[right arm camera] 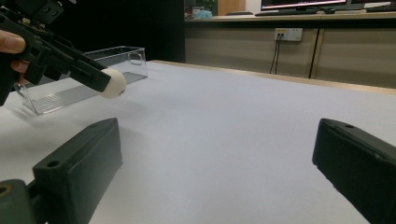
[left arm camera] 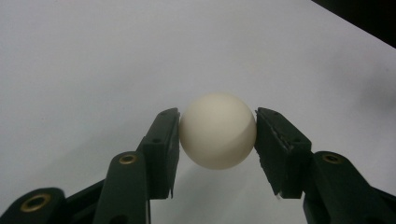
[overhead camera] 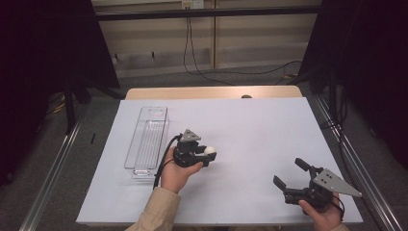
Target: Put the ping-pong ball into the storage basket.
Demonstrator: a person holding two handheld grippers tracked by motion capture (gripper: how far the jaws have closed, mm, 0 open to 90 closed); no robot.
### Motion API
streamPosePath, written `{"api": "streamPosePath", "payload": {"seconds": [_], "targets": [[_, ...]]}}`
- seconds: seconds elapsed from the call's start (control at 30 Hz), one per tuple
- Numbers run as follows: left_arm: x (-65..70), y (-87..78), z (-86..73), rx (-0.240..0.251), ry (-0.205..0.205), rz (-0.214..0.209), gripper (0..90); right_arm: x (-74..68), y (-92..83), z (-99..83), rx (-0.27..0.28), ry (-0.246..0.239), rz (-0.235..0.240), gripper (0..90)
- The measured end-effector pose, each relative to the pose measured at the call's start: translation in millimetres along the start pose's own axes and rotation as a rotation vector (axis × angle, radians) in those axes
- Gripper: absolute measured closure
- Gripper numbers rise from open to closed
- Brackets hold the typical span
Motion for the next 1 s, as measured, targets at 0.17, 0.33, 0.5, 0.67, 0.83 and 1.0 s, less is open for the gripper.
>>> {"api": "streamPosePath", "payload": {"seconds": [0.17,0.33,0.5,0.67,0.83,1.0], "targets": [[-0.9,-2.2,0.7,0.004,0.002,0.002,50.9,0.3,-0.4,-0.7,-0.007,0.002,0.003,0.8],[-1.6,-4.0,1.5,0.009,0.000,0.005,50.9,0.3,-0.3,-0.5,-0.006,0.001,0.002,0.8],[-2.6,-6.7,2.5,0.007,0.001,0.006,50.9,0.3,-0.4,-0.6,-0.007,0.001,0.002,0.8],[-4.1,-9.8,3.1,0.008,-0.008,0.008,50.9,0.2,-0.3,-0.5,-0.006,0.001,0.003,0.8],[-4.5,-11.2,4.0,0.017,-0.013,0.011,50.9,0.3,-0.2,-0.4,-0.004,0.000,0.003,0.8],[-5.7,-13.6,4.0,0.010,-0.011,0.014,50.9,0.2,-0.1,-0.3,-0.004,0.000,0.003,0.8]]}}
Point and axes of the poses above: each handheld gripper's, and its own axes: y roughly forward along the jaws, z roughly out of its top, x roughly to its right, the point moved 9 cm from there along y, roughly forward along the jaws, and after that the axes turned 14 degrees about -z, right-handed, at the moved point
